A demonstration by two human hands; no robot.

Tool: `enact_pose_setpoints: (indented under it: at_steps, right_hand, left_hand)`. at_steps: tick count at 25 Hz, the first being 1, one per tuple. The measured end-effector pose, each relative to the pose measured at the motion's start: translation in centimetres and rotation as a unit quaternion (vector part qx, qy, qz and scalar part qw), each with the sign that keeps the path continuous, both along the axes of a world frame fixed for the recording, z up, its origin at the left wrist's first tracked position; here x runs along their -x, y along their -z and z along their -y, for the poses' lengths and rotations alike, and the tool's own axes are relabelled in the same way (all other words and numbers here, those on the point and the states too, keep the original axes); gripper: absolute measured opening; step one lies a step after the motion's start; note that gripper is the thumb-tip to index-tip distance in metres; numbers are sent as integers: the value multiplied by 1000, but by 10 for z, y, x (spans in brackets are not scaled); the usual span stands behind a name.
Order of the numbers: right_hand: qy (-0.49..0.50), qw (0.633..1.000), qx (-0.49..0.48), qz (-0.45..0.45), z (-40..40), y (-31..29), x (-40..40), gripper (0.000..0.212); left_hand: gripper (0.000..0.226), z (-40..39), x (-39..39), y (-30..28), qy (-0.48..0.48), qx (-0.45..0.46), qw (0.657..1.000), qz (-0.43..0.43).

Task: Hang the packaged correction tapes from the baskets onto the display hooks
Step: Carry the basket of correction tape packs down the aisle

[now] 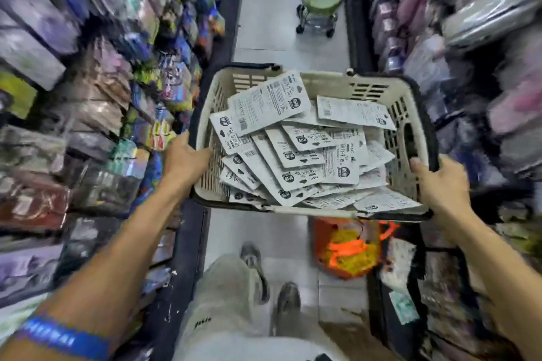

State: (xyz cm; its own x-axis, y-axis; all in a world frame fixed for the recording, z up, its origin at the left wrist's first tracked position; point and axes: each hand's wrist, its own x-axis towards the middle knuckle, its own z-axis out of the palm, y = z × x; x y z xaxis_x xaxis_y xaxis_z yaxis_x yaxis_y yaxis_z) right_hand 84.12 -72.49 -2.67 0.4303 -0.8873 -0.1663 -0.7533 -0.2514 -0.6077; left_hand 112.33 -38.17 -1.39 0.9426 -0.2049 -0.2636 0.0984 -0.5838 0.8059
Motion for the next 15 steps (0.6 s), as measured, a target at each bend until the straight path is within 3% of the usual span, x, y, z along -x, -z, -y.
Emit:
enact_pose_setpoints:
  at_steps: [7, 15]
  right_hand:
    - [-20, 1000, -4, 9, 200, 2, -303, 24]
    - [-1, 1000, 0, 26, 453, -19, -623, 19]
  left_hand:
    - [20, 193, -291, 25, -31, 42, 998, -40]
    - [20, 451, -615, 4, -19, 26, 999, -23]
